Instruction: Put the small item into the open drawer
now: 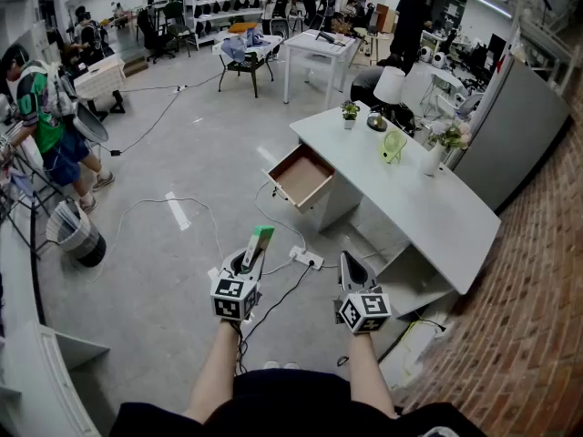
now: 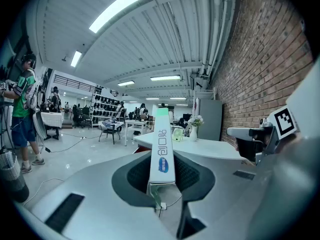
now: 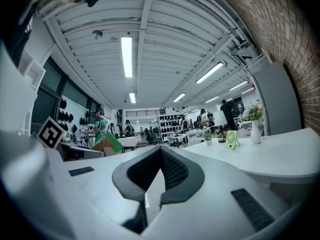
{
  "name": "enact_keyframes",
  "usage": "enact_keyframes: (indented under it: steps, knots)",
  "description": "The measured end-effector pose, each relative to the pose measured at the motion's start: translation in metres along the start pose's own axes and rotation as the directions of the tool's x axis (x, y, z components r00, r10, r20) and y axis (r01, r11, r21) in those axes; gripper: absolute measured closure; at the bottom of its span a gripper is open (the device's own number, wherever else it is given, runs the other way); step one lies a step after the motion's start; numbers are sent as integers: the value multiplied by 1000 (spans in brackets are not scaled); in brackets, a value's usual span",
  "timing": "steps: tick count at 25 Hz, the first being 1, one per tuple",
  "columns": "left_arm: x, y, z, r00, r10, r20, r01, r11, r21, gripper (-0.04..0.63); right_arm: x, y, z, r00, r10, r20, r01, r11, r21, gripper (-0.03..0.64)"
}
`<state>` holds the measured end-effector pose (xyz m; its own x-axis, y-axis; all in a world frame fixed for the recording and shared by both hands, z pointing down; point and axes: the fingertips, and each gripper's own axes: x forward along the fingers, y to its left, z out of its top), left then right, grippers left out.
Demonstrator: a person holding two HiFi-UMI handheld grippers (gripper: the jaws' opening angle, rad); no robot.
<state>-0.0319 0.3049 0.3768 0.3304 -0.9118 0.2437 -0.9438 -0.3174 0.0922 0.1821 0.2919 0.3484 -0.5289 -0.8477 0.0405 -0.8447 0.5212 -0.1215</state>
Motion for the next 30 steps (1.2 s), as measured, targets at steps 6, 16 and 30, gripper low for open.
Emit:
enact_keyframes:
  steps: [6, 16, 30]
  knots:
    - [-2, 0, -3, 1000, -3, 0, 3, 1000, -2, 505, -1, 7, 5, 1000, -19, -20, 19, 1000, 6, 615]
    - [-6, 4, -8, 1000, -12, -5, 12, 1000, -6, 505, 1, 12, -2, 1000, 11, -1, -11, 1000, 10, 615]
    - [1, 41, -8, 999, -39, 4, 39, 998, 43, 505, 14, 7, 6, 995, -85, 54, 81, 995, 62, 615]
